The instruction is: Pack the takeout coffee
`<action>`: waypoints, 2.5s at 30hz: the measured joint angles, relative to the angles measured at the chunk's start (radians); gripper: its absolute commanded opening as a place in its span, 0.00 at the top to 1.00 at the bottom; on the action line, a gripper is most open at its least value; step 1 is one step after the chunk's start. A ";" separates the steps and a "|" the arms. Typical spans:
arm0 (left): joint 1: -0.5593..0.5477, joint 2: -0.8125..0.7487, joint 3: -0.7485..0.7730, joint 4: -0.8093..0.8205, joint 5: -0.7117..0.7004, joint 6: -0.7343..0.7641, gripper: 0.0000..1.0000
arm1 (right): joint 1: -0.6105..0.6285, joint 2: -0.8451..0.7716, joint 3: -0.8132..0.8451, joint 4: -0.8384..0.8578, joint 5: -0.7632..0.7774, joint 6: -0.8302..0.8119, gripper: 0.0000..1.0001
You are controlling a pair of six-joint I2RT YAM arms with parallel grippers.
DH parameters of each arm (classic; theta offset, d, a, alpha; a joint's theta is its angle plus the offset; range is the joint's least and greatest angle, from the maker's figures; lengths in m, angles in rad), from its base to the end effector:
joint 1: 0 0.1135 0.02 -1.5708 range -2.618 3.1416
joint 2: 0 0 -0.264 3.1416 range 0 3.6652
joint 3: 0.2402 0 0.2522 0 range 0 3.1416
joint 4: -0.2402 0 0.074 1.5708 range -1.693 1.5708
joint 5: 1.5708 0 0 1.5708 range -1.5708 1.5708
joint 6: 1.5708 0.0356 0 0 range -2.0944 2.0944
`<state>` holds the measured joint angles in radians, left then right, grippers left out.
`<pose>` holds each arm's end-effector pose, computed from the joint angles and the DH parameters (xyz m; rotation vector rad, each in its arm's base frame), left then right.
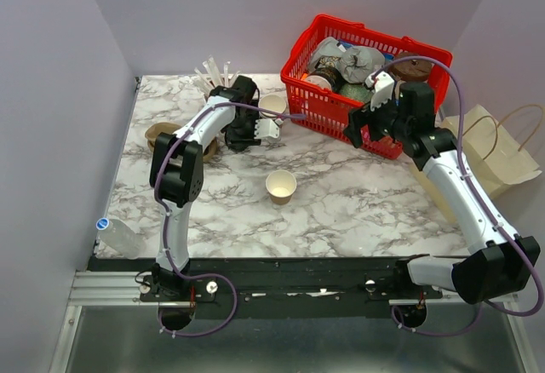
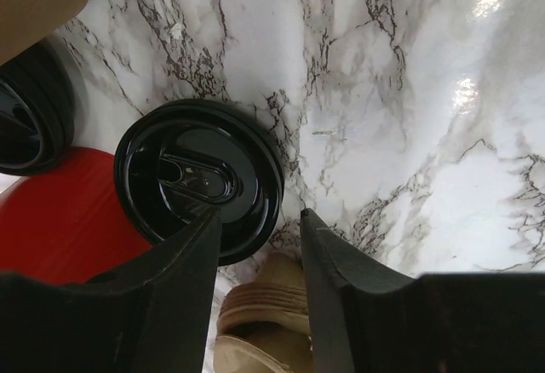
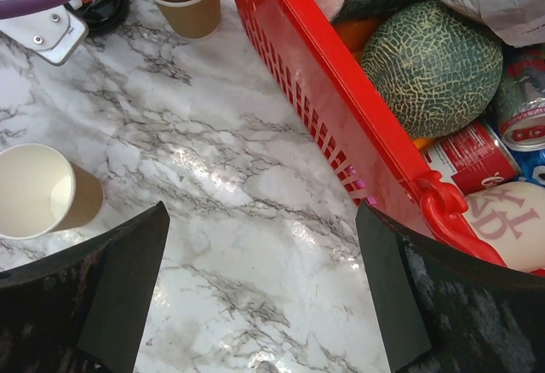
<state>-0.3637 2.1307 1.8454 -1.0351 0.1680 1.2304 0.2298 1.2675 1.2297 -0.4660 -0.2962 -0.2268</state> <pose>0.4083 -0.1618 0.2201 2.0552 1.9657 -0.0670 0.2730 0.0745 0.3640 -0.6421 1.9626 0.3087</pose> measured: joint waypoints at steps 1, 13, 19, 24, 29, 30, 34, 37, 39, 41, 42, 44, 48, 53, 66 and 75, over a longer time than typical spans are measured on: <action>0.000 0.002 0.000 0.004 -0.004 0.002 0.51 | 0.000 0.000 -0.004 0.000 0.000 -0.001 0.00; 0.000 0.045 0.007 0.023 -0.027 0.023 0.56 | 0.000 -0.010 -0.042 0.000 0.018 -0.006 0.00; 0.000 0.047 0.013 0.018 -0.030 0.027 0.68 | 0.000 -0.018 -0.045 0.000 0.019 -0.010 0.00; 0.000 0.050 0.024 0.013 -0.035 0.030 0.73 | 0.000 -0.018 -0.045 0.000 0.019 -0.010 0.00; 0.000 0.050 0.026 0.008 -0.037 0.030 0.78 | 0.000 -0.018 -0.045 0.000 0.019 -0.010 0.00; 0.000 0.051 0.026 0.007 -0.037 0.030 0.78 | 0.000 -0.018 -0.046 0.000 0.019 -0.010 0.00; 0.000 0.051 0.026 0.004 -0.037 0.030 0.81 | 0.000 -0.018 -0.047 0.000 0.019 -0.010 0.00; 0.000 0.051 0.026 0.004 -0.037 0.030 0.79 | 0.000 -0.018 -0.054 0.000 0.019 -0.010 0.00; 0.000 0.051 0.026 0.005 -0.037 0.030 0.74 | 0.000 -0.018 -0.058 0.000 0.019 -0.010 0.00; 0.000 0.051 0.026 0.006 -0.037 0.031 0.71 | 0.000 -0.018 -0.061 0.000 0.019 -0.010 0.00; 0.000 0.051 0.026 0.008 -0.038 0.031 0.71 | 0.000 -0.019 -0.062 0.000 0.019 -0.010 0.00; 0.000 0.051 0.021 0.019 -0.040 0.030 0.70 | 0.000 -0.019 -0.063 0.000 0.019 -0.010 0.00; 0.000 0.051 0.010 0.032 -0.046 0.031 0.70 | 0.000 -0.019 -0.066 0.000 0.019 -0.010 0.00; 0.001 0.051 0.010 0.044 -0.050 0.034 0.72 | 0.000 -0.019 -0.066 0.000 0.019 -0.010 0.00; 0.001 0.051 -0.001 0.047 -0.052 0.042 0.93 | 0.000 -0.019 -0.066 0.000 0.019 -0.010 0.00; 0.001 0.049 -0.002 0.043 -0.046 0.021 1.00 | 0.000 -0.019 -0.066 0.000 0.019 -0.010 0.00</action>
<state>-0.3630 2.1799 1.8435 -0.9916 0.1223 1.2518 0.2298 1.2488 1.1637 -0.4664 -0.2775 -0.2367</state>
